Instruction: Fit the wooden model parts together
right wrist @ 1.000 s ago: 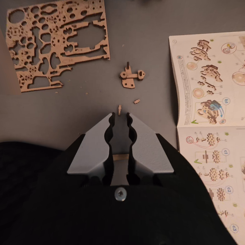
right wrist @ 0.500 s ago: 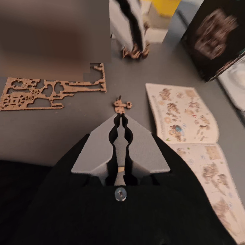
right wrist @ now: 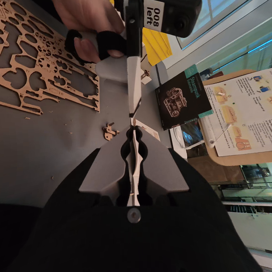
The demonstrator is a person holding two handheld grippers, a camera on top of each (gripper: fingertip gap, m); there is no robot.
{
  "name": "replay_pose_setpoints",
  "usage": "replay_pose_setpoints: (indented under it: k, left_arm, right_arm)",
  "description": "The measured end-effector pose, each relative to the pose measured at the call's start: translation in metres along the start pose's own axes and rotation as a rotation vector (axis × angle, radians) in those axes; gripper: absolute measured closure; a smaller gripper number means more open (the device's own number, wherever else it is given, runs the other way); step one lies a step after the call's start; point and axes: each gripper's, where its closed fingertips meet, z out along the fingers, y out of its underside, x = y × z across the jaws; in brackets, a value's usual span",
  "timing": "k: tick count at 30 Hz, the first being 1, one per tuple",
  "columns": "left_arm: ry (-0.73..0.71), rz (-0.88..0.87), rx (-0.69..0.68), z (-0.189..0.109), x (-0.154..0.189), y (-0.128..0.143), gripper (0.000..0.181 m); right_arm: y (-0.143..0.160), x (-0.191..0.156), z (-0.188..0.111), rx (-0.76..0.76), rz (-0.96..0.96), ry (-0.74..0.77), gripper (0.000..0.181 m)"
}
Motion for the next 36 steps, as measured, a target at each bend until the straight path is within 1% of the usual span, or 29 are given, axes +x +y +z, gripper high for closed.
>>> replay_pose_setpoints:
  k: [1, 4, 7, 11, 12, 13, 14, 15, 16, 17, 18, 19, 20, 21, 22, 23, 27, 33, 36]
  left_arm:
    - [-0.003, -0.003, 0.003, 0.0, 0.0, 0.0, 0.169]
    - [0.009, -0.016, -0.017, 0.001, 0.0, 0.003, 0.17]
    - [0.017, -0.011, -0.066, 0.004, 0.0, 0.012, 0.181]
    - [0.029, 0.016, -0.061, 0.002, 0.003, 0.01, 0.181]
    - [0.035, 0.019, -0.053, 0.002, 0.005, 0.009, 0.181]
    - [0.035, 0.023, -0.046, 0.001, 0.005, 0.007, 0.181]
    - [0.037, 0.035, -0.037, 0.0, 0.006, 0.006, 0.181]
    - [0.043, 0.053, -0.021, -0.001, 0.008, 0.003, 0.181]
    - [0.038, 0.073, -0.001, -0.003, 0.008, 0.0, 0.181]
    - [0.032, 0.096, 0.021, -0.005, 0.009, -0.004, 0.181]
    - [0.03, 0.122, 0.047, -0.007, 0.011, -0.009, 0.181]
    - [0.025, 0.143, 0.073, -0.009, 0.012, -0.013, 0.181]
    - [0.024, 0.159, 0.093, -0.01, 0.014, -0.016, 0.181]
    - [0.03, 0.172, 0.103, -0.011, 0.016, -0.018, 0.181]
    - [0.034, 0.179, 0.102, -0.011, 0.018, -0.018, 0.181]
    - [0.038, 0.183, 0.099, -0.011, 0.019, -0.017, 0.181]
    - [0.061, 0.192, 0.091, -0.009, 0.025, -0.015, 0.181]
    - [0.061, 0.215, 0.073, -0.007, 0.027, -0.012, 0.181]
    - [0.056, 0.237, 0.071, -0.007, 0.028, -0.012, 0.181]
  right_arm:
    - [0.0, -0.003, 0.001, -0.001, -0.01, -0.008, 0.181]
    - [-0.002, -0.007, 0.004, 0.001, -0.038, -0.016, 0.181]
    - [-0.005, -0.011, 0.004, 0.007, -0.053, -0.027, 0.181]
    - [-0.01, -0.008, 0.002, 0.045, -0.065, 0.003, 0.18]
    - [-0.013, -0.005, 0.0, 0.076, -0.043, 0.016, 0.178]
    - [-0.017, 0.002, -0.002, 0.123, 0.019, 0.039, 0.17]
    - [-0.017, 0.009, -0.005, 0.16, 0.128, 0.035, 0.167]
    - [-0.018, 0.015, -0.008, 0.203, 0.263, -0.001, 0.165]
    - [-0.018, 0.024, -0.012, 0.254, 0.429, -0.032, 0.165]
    - [-0.016, 0.034, -0.014, 0.31, 0.633, -0.073, 0.161]
    - [-0.015, 0.038, -0.016, 0.377, 0.843, -0.167, 0.157]
    - [-0.02, 0.038, -0.021, 0.467, 1.017, -0.301, 0.149]
    - [-0.019, 0.041, -0.021, 0.518, 1.179, -0.382, 0.148]
    - [-0.018, 0.042, -0.02, 0.55, 1.264, -0.426, 0.153]
    - [-0.02, 0.04, -0.02, 0.576, 1.275, -0.445, 0.161]
    - [-0.023, 0.038, -0.019, 0.58, 1.257, -0.451, 0.165]
    - [-0.032, 0.02, -0.012, 0.5, 1.159, -0.474, 0.168]
    - [-0.037, 0.019, -0.013, 0.532, 1.211, -0.522, 0.175]
    - [-0.036, 0.013, -0.011, 0.506, 1.194, -0.532, 0.176]
